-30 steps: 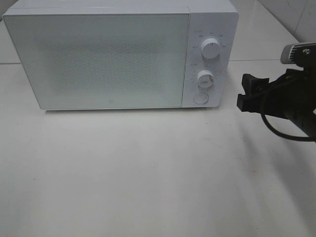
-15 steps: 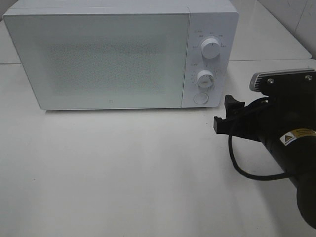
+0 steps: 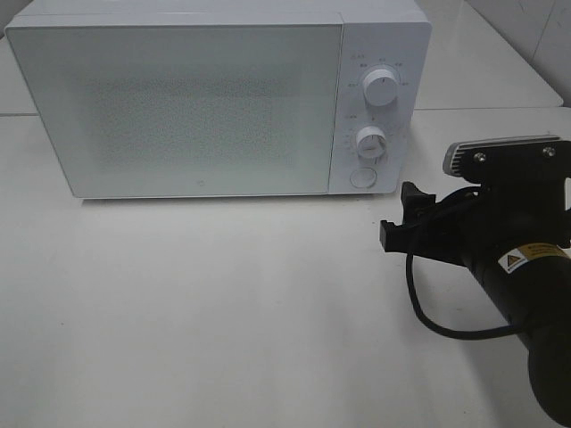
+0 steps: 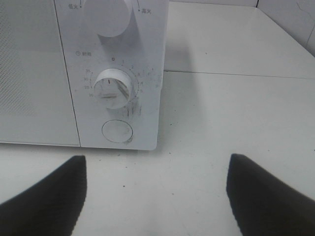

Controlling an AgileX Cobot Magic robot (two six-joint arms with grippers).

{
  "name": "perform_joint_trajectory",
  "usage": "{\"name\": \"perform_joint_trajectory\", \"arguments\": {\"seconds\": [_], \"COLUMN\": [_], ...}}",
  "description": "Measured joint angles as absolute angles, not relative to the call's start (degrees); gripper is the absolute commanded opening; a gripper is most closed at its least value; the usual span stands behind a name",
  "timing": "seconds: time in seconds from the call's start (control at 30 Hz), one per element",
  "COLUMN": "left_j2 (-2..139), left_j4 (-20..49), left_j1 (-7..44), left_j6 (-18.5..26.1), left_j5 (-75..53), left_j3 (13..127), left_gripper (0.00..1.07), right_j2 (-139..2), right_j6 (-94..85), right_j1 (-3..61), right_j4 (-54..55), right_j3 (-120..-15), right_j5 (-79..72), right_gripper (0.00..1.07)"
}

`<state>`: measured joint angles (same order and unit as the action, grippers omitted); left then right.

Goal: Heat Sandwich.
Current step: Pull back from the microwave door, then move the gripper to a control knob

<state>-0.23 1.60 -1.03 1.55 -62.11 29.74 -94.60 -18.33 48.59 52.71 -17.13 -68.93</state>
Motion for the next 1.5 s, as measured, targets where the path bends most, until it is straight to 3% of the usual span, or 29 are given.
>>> {"name": "perform_joint_trajectory", "arguments": {"seconds": [0.67,1.13,1.5], "left_j2": [-0.23,-0.23,-0.23], "left_j4": [1.60,1.60,1.60], "left_j1": [-1.03,-1.03,-1.03], "left_j6": [1.55,1.55,1.55], "left_j5": [-62.11,-62.11,-62.11], "left_j3": [29.74,29.74,29.74], "left_gripper": [0.98,0.98,0.98], "right_j2": [-105.94,-110.92,-115.22], "right_j6": [-18.33,-18.33,-18.28], "right_j1": [48.24,39.99,37.64], "right_j4": [52.54,45.26,42.91], "right_j3": [-27.96,-36.73,-41.54], "right_j5": [-69.27,-69.27,-68.47], "right_gripper": [0.75,0.75,0.75]}}
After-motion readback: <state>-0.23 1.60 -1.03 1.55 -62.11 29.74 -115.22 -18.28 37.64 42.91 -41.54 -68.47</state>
